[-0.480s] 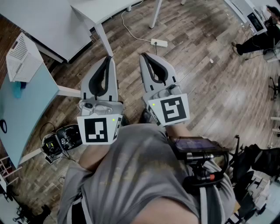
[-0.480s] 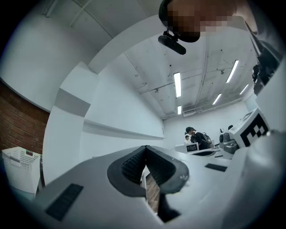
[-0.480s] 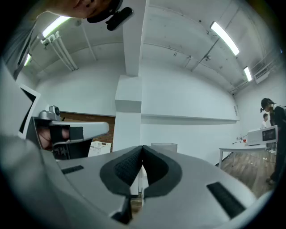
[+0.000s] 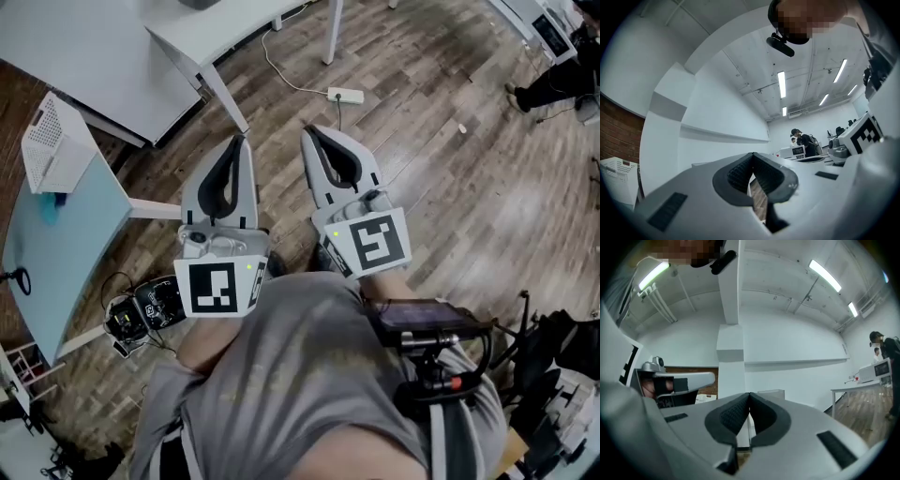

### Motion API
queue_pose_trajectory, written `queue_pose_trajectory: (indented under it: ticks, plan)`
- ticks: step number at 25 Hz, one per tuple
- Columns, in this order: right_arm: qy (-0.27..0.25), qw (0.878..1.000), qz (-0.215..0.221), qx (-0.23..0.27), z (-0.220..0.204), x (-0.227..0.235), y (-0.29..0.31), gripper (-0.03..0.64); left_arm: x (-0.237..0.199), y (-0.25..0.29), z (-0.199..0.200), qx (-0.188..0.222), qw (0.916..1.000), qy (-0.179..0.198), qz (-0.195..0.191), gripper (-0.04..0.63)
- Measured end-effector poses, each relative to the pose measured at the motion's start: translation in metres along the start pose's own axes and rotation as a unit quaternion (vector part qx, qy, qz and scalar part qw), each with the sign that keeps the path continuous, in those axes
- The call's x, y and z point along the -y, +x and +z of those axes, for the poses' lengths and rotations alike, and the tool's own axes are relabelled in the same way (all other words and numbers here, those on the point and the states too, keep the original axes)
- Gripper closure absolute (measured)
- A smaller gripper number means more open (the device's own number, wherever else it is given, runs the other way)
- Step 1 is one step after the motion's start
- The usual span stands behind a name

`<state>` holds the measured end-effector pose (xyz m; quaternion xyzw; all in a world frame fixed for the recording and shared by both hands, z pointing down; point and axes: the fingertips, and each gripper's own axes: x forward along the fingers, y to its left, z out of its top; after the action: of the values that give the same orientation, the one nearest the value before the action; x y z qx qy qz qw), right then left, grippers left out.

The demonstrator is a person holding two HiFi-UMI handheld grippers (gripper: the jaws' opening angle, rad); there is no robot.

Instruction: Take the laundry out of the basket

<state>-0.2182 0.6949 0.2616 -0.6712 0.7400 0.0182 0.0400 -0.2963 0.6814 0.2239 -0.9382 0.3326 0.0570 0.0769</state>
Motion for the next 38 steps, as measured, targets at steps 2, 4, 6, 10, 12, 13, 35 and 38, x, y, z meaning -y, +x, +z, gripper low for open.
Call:
queue_pose_trajectory:
  ticks: [2,4,6,10,12,13,35,38]
  plan:
    - [0.014,1.0,0.007,0.005,0.001,0.009,-0.003,0.609,0.009,0.006,0.001,-0.001,1.0,0.006,-0.001,0.588]
    - [0.016,1.0,0.008,0.007,0.004,0.021,-0.007,0.609,0.021,0.014,0.002,-0.004,0.9999,0.012,-0.003,0.588]
    - [0.02,1.0,0.006,0.009,0.005,0.034,-0.012,0.609,0.033,0.022,0.003,-0.007,0.9998,0.017,-0.008,0.588]
    - [0.041,0.999,0.001,0.009,-0.001,0.052,-0.011,0.609,0.049,0.034,-0.002,-0.023,0.9993,0.022,-0.019,0.588]
    - [0.049,0.999,0.002,0.006,-0.006,0.056,-0.009,0.609,0.052,0.037,-0.008,-0.033,0.9989,0.024,-0.022,0.588]
    - [0.052,0.999,0.002,0.004,-0.009,0.058,-0.008,0.609,0.052,0.039,-0.011,-0.037,0.9988,0.024,-0.021,0.588]
    - [0.024,1.0,0.007,-0.013,-0.022,0.109,0.174,0.609,-0.074,0.186,-0.047,0.011,0.9995,-0.025,-0.016,0.588]
    - [0.017,1.0,0.009,-0.009,-0.02,0.107,0.205,0.609,-0.1,0.199,-0.048,0.016,0.9995,-0.024,-0.016,0.588]
